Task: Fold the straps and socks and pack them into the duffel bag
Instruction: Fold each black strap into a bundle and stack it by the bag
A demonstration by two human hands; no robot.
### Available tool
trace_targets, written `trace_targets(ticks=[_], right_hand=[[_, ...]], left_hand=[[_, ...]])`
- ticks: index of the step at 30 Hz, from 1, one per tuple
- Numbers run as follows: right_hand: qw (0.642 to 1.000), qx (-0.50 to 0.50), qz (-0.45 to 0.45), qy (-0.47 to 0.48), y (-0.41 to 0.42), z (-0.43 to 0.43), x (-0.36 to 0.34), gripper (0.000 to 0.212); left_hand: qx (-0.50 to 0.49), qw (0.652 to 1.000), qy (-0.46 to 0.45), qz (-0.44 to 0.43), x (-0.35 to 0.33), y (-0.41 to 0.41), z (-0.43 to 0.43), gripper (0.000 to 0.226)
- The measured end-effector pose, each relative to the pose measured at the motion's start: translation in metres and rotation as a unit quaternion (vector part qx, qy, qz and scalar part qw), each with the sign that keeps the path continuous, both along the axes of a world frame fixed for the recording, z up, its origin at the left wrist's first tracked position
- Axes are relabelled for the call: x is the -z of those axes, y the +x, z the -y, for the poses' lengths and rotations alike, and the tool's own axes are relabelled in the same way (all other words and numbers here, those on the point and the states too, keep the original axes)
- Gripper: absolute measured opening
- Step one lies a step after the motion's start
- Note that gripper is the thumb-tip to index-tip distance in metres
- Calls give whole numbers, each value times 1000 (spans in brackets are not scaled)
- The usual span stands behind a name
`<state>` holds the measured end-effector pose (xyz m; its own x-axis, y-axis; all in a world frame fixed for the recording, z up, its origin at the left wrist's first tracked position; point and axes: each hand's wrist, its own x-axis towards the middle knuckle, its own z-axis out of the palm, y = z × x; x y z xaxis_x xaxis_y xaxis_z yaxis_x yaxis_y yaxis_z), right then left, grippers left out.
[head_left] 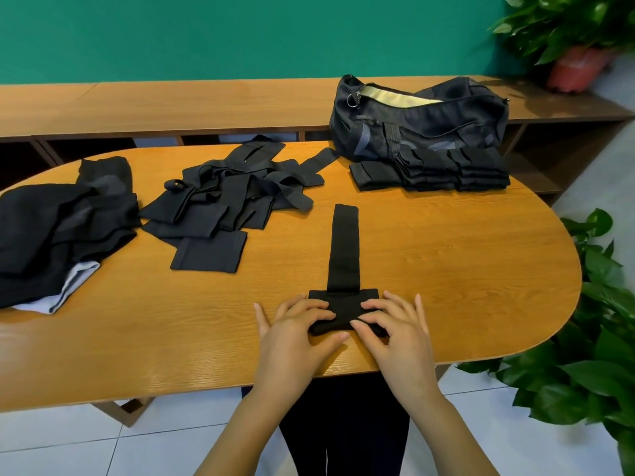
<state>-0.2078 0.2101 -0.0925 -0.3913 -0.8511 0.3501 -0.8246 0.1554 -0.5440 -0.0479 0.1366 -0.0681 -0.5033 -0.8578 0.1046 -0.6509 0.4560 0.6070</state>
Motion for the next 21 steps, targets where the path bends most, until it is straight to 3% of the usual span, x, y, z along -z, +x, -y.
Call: trace_targets(ticks=[5,10,21], right_hand=[[1000,11,13,-5,1,4,-2,16],[1000,-4,13,-14,-5,1,-2,51],[999,33,7,-22,-2,14,-4,51]], left_hand=[[-54,998,-33,-24,2,-9,-2,26],[-81,995,-46,-35,4,-13,-2,26],[-76,996,-42,-32,4,-12,3,26]])
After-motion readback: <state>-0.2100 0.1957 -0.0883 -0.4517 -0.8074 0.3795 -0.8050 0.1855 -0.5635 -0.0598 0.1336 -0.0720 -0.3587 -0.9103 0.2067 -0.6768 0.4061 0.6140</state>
